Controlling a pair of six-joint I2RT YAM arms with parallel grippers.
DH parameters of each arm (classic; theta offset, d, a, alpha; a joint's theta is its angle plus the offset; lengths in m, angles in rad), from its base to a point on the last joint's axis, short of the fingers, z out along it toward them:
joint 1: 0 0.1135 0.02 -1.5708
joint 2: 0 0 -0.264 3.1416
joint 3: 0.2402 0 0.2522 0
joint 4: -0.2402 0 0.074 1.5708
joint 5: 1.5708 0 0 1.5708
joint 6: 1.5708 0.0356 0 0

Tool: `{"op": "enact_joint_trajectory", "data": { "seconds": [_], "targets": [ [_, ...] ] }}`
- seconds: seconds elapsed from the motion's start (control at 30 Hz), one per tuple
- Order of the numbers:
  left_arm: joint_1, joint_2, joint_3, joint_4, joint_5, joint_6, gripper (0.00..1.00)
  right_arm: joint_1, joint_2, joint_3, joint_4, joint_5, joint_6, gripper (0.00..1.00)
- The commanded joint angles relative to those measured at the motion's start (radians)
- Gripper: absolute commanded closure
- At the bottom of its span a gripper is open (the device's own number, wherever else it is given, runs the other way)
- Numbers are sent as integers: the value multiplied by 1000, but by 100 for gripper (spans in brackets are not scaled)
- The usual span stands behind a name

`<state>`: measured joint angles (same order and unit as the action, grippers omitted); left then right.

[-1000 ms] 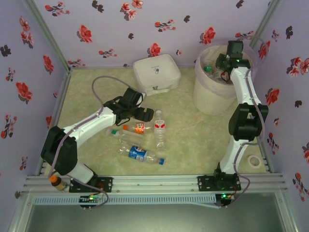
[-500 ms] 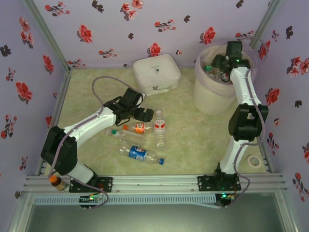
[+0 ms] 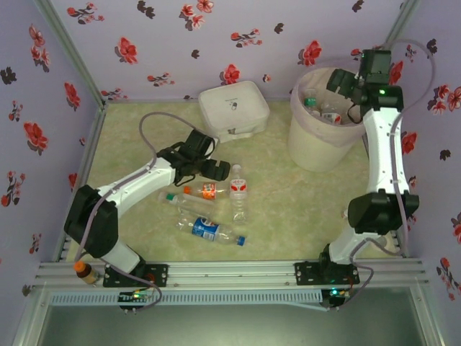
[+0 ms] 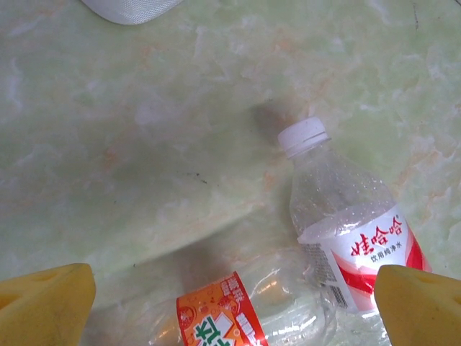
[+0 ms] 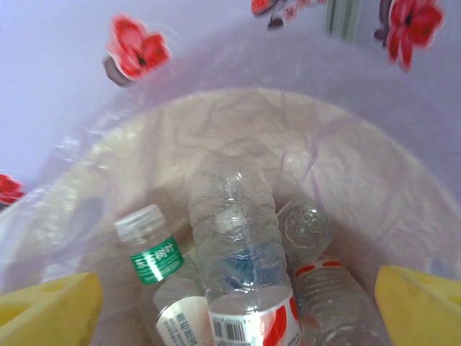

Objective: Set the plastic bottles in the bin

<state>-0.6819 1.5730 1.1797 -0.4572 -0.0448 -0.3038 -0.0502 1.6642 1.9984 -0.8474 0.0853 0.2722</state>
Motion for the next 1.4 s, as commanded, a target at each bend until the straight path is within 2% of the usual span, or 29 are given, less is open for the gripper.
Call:
{"op": "enact_joint_trajectory", "data": {
  "seconds": [0.0, 0.1, 0.2, 0.3, 0.47, 0.57, 0.67, 0.8, 1.17, 1.37],
  "targets": [
    [15, 29, 38, -18, -7, 26, 0, 43, -65, 6, -68, 45, -39, 3],
    [29, 44, 44, -16, -9, 33, 0, 170, -117, -60, -58, 126, -96, 3],
    [52, 49, 41, -25, -13, 35, 0, 283, -118, -69, -121, 90, -74, 4],
    [76, 31, 7, -24, -25, 35, 0, 421, -103, -105, -166, 104, -52, 4],
    [119, -18, -73, -12, -43, 31, 0, 578, -46, -224, -168, 56, 61, 4],
    [143, -59, -123, -11, -56, 28, 0, 644, -3, -344, -101, 8, 152, 5],
    [171, -93, -164, -8, -69, 19, 0, 691, 63, -427, -26, -69, 231, 8],
    [196, -145, -203, 17, -66, -4, 0, 730, 158, -441, 15, -135, 278, 9],
    [202, -186, -259, 97, -24, -49, 0, 727, 321, -495, 148, -186, 278, 8],
    [203, -176, -249, 108, -16, -41, 0, 706, 364, -531, 217, -188, 306, 18]
  ]
}}
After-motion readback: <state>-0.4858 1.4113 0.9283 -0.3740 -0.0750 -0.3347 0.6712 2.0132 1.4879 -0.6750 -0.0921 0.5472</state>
